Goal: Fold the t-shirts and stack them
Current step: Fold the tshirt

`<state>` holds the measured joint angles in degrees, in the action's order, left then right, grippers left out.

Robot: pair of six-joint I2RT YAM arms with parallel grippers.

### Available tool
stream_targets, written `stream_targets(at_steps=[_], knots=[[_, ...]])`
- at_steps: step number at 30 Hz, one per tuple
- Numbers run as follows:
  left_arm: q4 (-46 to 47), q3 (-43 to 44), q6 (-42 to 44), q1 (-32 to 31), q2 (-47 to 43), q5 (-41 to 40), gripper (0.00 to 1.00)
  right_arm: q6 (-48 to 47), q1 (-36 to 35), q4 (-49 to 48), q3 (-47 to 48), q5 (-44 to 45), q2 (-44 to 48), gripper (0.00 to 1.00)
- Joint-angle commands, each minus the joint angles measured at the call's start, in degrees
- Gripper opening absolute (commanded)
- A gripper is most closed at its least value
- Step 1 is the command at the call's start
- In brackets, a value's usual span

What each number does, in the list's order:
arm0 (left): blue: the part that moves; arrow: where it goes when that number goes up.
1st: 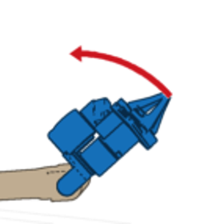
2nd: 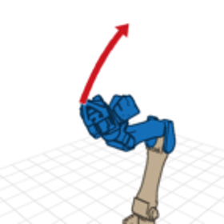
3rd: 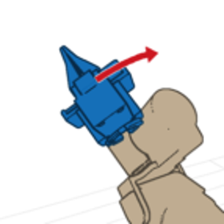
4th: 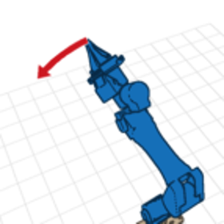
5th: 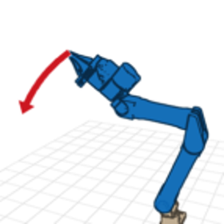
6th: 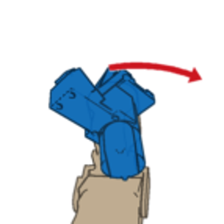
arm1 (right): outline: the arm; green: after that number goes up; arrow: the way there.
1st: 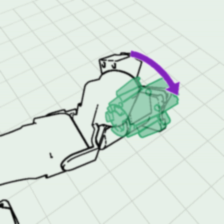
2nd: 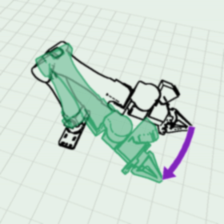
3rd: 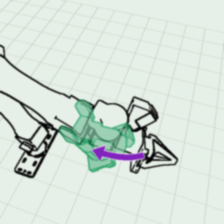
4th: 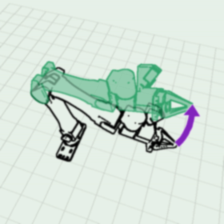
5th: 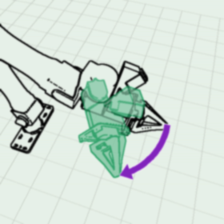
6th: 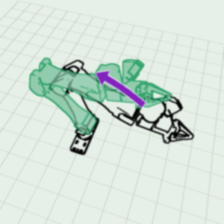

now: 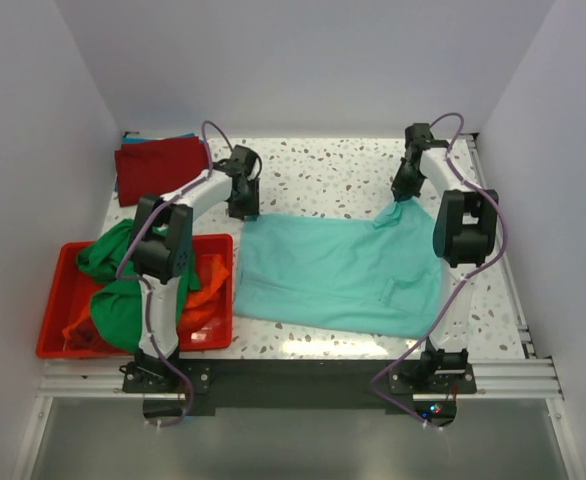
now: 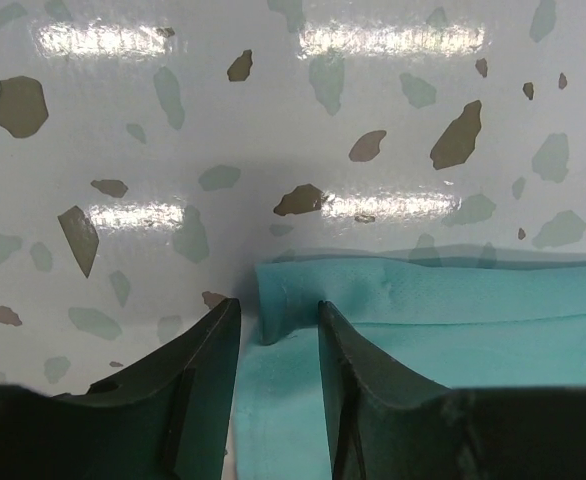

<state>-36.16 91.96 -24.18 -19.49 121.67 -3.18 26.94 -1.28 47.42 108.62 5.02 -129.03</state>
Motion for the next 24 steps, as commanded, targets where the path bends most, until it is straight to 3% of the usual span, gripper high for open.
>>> stream_targets(at_steps=[1, 12, 17, 24], knots=[[1.4, -0.1, 1.2, 0.6, 0.3, 1.0, 0.41, -0.5, 0.4, 0.9, -0.3, -0.1, 4.0, 0.00], [1.8, 1.0, 1.3, 0.7, 1.5, 1.5, 0.17, 0.3, 0.6, 2.1, -1.9, 0.7, 7.6, 0.00], [2.3, 1.1, 1.3, 0.9, 1.5, 2.9, 0.01, 0.7, 0.8, 1.9, -4.2, 1.2, 11.9, 0.00], [4.6, 1.8, 0.5, 1.1, 1.5, 5.6, 0.00, 0.4, 1.1, 4.2, -4.5, 3.0, 16.2, 0.00]])
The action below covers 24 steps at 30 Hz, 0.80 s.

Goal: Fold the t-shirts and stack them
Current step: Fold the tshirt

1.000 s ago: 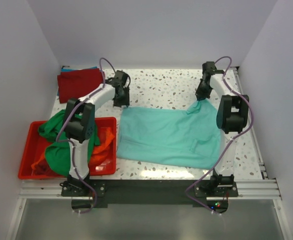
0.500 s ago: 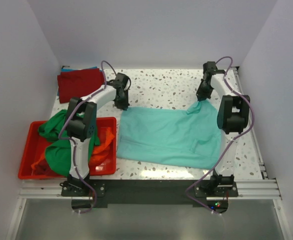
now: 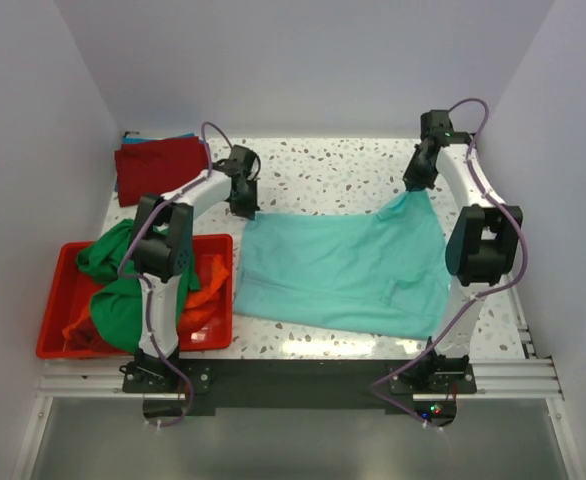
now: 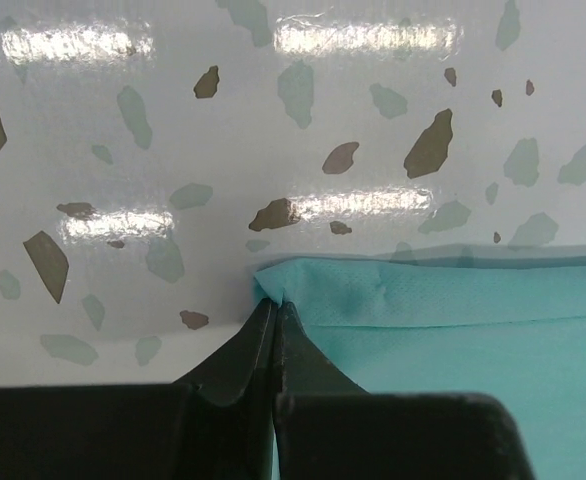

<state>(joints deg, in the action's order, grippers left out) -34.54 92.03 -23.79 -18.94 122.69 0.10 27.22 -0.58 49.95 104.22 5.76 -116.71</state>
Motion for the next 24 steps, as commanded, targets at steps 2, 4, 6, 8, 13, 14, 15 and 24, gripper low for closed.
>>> stream_targets(at_steps=[2, 4, 6, 8, 13, 14, 15, 24], knots=[[3.6, 2.5, 0.1, 0.6, 0.4, 3.7, 0.00, -0.3, 0.4, 2.9, 0.7, 2.9, 4.6, 0.00], [4.8, 3.9, -0.3, 0.6, 0.5, 4.6, 0.00, -0.5, 0.6, 3.7, 1.4, 3.6, 5.0, 0.00], [5.6, 5.0, -0.5, 0.7, 0.6, 5.3, 0.00, -0.8, 2.4, 3.9, 1.9, 4.3, 5.0, 0.00], [6.0, 7.4, -0.6, 0.7, 0.9, 5.3, 0.00, -0.9, 2.8, 4.3, 2.8, 4.6, 4.8, 0.00], [6.9, 14.9, -1.8, 2.1, 3.3, 8.7, 0.00, -0.9, 3.3, 5.0, 5.8, 5.1, 3.4, 0.00], [6.7, 16.3, -1.7, 2.2, 4.8, 10.1, 0.00, -0.9, 3.4, 5.2, 6.3, 5.1, 3.1, 0.00], [6.2, 17.6, -1.5, 2.4, 5.5, 10.7, 0.00, -0.9, 3.4, 5.3, 6.8, 5.1, 2.8, 0.00], [11.5, 13.9, -0.7, 4.3, 3.4, 15.8, 0.00, 0.2, 3.7, 3.8, 0.8, 4.4, 7.8, 0.00]])
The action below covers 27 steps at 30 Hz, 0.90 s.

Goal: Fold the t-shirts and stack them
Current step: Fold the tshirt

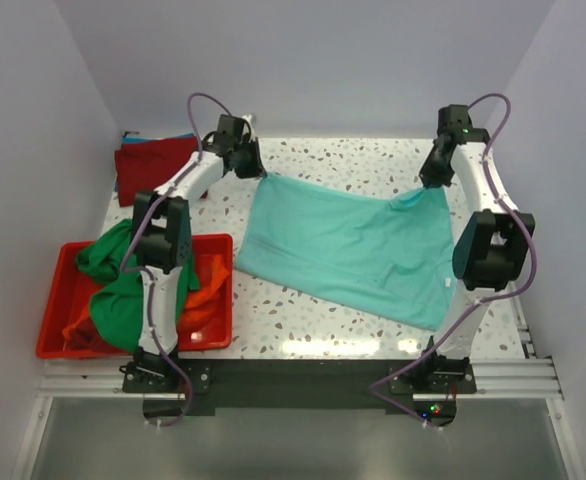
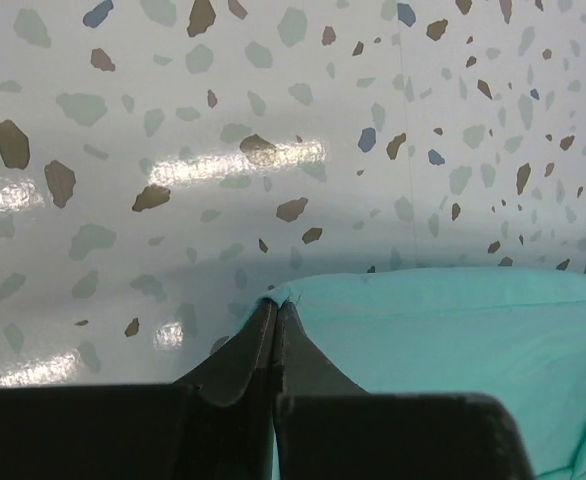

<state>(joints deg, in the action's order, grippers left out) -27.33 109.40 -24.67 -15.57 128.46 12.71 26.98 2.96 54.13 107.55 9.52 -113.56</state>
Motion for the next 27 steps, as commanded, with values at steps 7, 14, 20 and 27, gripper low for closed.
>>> stream_targets(at_steps=[7, 14, 20, 27], knots=[[8.8, -16.1, 1.3, 1.1, -9.5, 3.8, 0.00, 0.4, 0.1, -2.6, -17.3, -0.8, 14.5, 0.00], [10.2, -24.3, 1.3, 1.1, -16.8, 1.4, 0.00, -0.5, 0.0, -0.8, -29.1, -1.2, 25.5, 0.00], [7.6, -27.7, 1.5, 1.1, -20.0, -1.8, 0.00, -0.4, -0.1, 2.6, -34.7, -1.9, 31.8, 0.00], [5.9, -30.6, 0.0, 1.1, -22.7, -1.8, 0.00, 0.6, -0.1, 5.1, -43.6, -3.2, 39.0, 0.00]])
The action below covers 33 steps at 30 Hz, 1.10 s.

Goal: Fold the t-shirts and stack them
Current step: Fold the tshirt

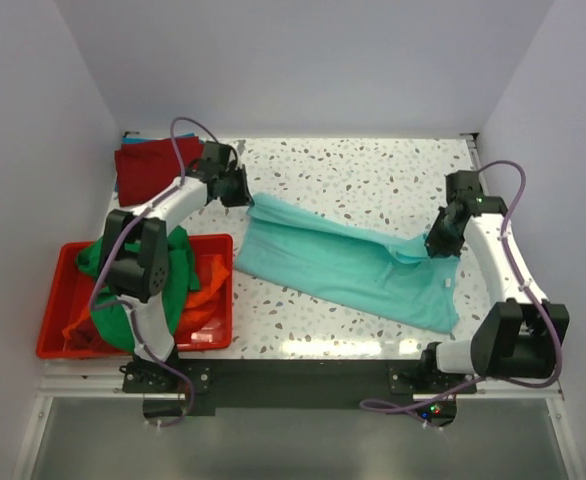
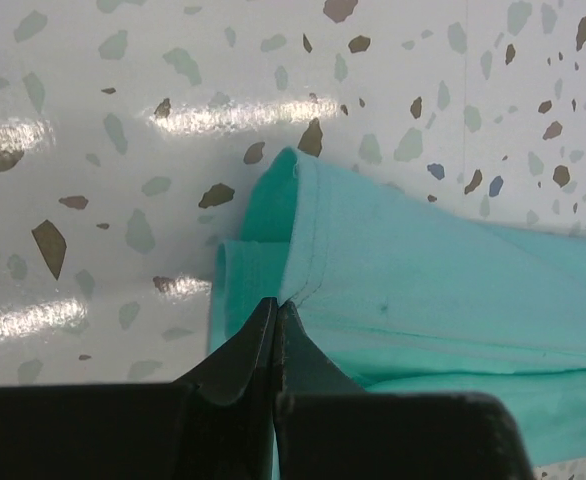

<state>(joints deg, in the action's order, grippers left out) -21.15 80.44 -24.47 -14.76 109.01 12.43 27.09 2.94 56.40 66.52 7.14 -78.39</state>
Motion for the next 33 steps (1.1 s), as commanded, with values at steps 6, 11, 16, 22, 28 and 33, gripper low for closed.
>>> stream_targets(at_steps=[6, 11, 16, 22, 28, 33], knots=[[-0.1, -5.1, -0.8, 0.3, -4.9, -0.9, 0.00, 1.8, -0.1, 3.6, -8.2, -1.2, 8.8, 0.00], [0.0, -8.4, -1.6, 0.3, -7.3, -2.3, 0.00, 2.6, -0.2, 3.9, -11.4, -1.5, 10.9, 0.00], [1.5, -12.6, -3.7, 0.3, -10.7, -2.9, 0.00, 3.3, -0.7, 3.6, -14.3, -2.7, 12.8, 0.00], [0.8, -18.4, -6.5, 0.2, -16.4, -3.5, 0.38, 4.1, -1.7, 4.7, -17.0, -5.5, 15.3, 0.05], [-3.1, -18.3, -6.5, 0.2, -23.0, -5.8, 0.56, 4.0, -2.5, 9.1, -15.0, -6.3, 19.5, 0.49], [-2.9, -15.2, -6.4, -1.6, -22.4, -7.1, 0.57, 3.8, -2.4, 7.2, -11.9, -7.0, 21.5, 0.54]])
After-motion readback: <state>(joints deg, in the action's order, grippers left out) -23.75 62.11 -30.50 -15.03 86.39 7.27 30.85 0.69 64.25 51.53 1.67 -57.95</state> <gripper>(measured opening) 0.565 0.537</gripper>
